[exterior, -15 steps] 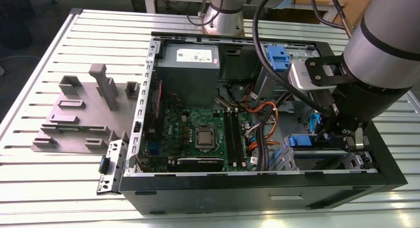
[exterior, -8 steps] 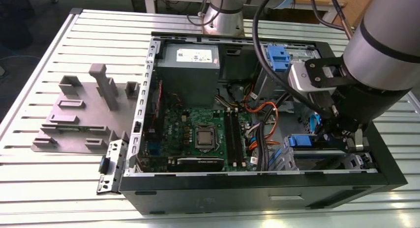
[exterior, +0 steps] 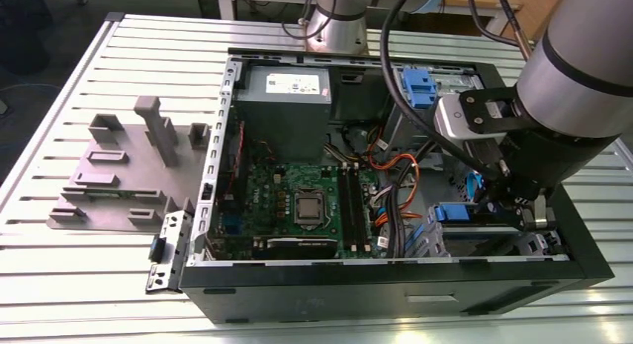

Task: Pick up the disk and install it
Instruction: 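Insert the second disk wire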

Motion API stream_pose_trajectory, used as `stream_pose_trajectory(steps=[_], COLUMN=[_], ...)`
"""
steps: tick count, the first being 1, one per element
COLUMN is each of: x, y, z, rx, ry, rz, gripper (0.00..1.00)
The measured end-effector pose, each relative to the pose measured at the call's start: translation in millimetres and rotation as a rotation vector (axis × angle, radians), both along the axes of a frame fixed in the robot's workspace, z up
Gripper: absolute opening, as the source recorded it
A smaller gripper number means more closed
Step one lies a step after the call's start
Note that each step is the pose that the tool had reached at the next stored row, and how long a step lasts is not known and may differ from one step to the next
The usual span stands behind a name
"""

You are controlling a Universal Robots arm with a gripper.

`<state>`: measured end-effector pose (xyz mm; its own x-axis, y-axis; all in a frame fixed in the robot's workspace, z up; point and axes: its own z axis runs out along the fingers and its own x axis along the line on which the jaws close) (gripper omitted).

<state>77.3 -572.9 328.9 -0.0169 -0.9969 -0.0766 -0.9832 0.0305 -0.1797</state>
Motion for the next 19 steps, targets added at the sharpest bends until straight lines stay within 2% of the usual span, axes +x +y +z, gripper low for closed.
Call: stream_pose_trajectory(steps=[5, 8, 11, 13, 15, 16, 17, 19], x=[0.0, 0.0, 0.0, 0.0, 0.0, 0.0, 0.0, 0.0], y=[0.0, -0.1, -0.5, -1.2, -1.9, -2.3, -2.5, -2.8], z=[2.1, 5.7, 5.9, 5.8, 5.6, 5.4, 5.1, 4.4], rx=[0.0004, 0.0004, 0.0045, 0.0123, 0.0283, 0.0337, 0.0372, 0.0388], ry=[0.0000, 0.0000, 0.0000, 0.0000, 0.0000, 0.0000, -0.0001, 0.0000], rz=[0.000, 0.000, 0.000, 0.000, 0.000, 0.000, 0.000, -0.001], gripper=[0.16, 0.16, 0.16, 0.16, 0.16, 0.16, 0.16, 0.16])
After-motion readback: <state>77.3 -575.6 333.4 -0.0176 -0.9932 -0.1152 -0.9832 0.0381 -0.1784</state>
